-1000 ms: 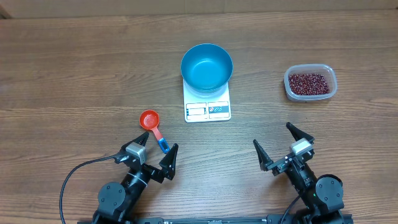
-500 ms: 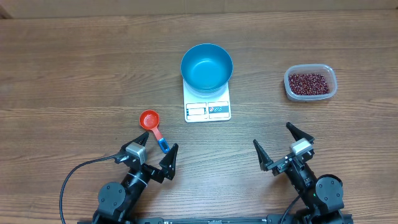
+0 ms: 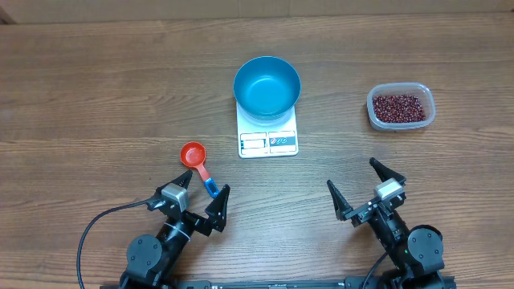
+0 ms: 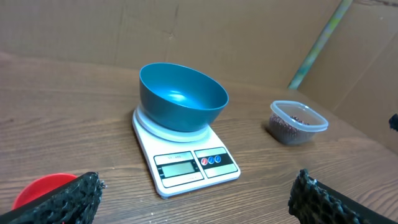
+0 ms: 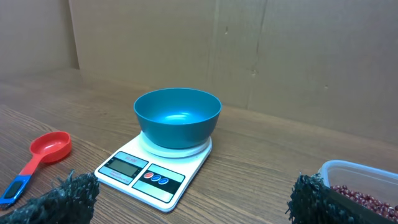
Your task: Scoop item into bowl and weigh 150g on scale
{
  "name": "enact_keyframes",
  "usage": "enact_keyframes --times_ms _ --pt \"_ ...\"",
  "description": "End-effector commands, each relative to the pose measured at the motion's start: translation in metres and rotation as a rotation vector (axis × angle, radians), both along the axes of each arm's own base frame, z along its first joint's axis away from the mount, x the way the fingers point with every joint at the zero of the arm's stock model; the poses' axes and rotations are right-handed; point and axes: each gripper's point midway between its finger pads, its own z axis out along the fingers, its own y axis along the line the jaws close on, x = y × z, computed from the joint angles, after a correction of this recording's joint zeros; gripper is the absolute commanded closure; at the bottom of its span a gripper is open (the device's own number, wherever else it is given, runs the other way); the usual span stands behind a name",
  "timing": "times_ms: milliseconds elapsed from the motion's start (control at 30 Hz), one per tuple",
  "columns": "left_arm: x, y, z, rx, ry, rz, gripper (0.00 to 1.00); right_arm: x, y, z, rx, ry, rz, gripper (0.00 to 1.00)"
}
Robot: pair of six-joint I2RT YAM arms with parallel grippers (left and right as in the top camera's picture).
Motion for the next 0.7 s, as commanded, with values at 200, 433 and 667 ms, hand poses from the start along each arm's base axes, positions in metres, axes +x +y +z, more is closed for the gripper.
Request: enact_keyframes --times_ms 200,433,667 --pt "-0.003 -0.008 -0.004 -0.073 0.076 -0.039 0.00 0.001 -0.002 -0.002 0.001 -0.006 -0.010 0.00" --pt "-0.006 -0.001 0.027 -0.015 0.095 -0.009 0.00 0.001 -0.002 -0.002 0.001 -0.006 -0.010 0.00" --pt "0.004 0.006 0.049 0.040 0.235 0.051 0.00 0.001 -0.002 -0.002 0.001 -0.006 -0.010 0.00"
